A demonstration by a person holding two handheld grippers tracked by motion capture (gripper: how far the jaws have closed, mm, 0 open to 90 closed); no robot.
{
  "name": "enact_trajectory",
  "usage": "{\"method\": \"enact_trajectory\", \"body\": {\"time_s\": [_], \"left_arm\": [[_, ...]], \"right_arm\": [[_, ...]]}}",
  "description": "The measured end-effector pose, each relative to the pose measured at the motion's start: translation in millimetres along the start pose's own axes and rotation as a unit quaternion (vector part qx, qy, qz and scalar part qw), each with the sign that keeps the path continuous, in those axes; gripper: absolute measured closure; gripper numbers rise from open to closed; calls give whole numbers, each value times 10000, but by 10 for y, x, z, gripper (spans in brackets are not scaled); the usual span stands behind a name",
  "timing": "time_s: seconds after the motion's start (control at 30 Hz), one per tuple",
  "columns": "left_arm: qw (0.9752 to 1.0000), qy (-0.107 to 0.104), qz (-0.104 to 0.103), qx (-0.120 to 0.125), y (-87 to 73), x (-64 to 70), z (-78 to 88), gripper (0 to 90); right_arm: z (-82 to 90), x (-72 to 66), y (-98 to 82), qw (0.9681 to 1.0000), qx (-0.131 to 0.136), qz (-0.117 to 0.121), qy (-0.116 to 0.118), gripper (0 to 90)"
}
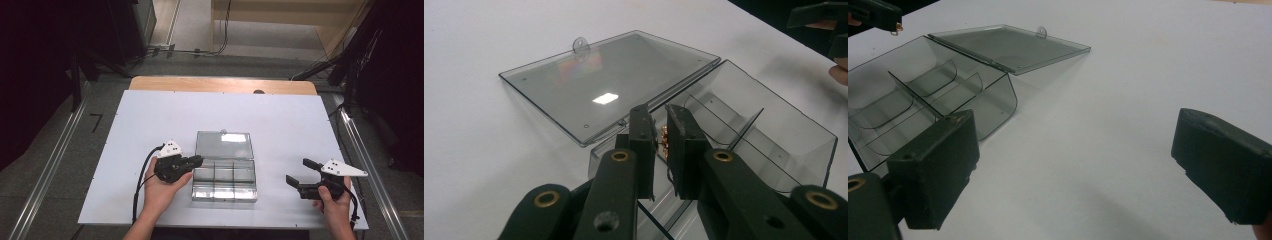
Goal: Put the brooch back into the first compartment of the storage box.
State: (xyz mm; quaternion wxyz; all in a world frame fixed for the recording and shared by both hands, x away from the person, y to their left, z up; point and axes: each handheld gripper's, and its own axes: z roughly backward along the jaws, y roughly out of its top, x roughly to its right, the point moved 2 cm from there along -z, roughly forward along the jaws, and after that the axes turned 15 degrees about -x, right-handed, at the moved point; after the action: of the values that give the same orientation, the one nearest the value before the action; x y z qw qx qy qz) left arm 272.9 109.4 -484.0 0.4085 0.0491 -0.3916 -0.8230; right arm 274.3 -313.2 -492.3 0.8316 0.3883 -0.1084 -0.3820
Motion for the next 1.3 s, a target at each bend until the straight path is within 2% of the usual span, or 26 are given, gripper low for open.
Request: {"method": "enact_trajectory", "body": {"time_s": [0.6, 1.3], "left_arm": [[9999, -100, 0, -62, -5, 6, -100, 821], [9994, -147, -30, -296, -35, 33, -235, 820]], "right_arm": [[-1, 5, -4, 10000, -26, 12, -19, 35], [-31, -2, -6, 9999, -98, 6, -32, 35]]}}
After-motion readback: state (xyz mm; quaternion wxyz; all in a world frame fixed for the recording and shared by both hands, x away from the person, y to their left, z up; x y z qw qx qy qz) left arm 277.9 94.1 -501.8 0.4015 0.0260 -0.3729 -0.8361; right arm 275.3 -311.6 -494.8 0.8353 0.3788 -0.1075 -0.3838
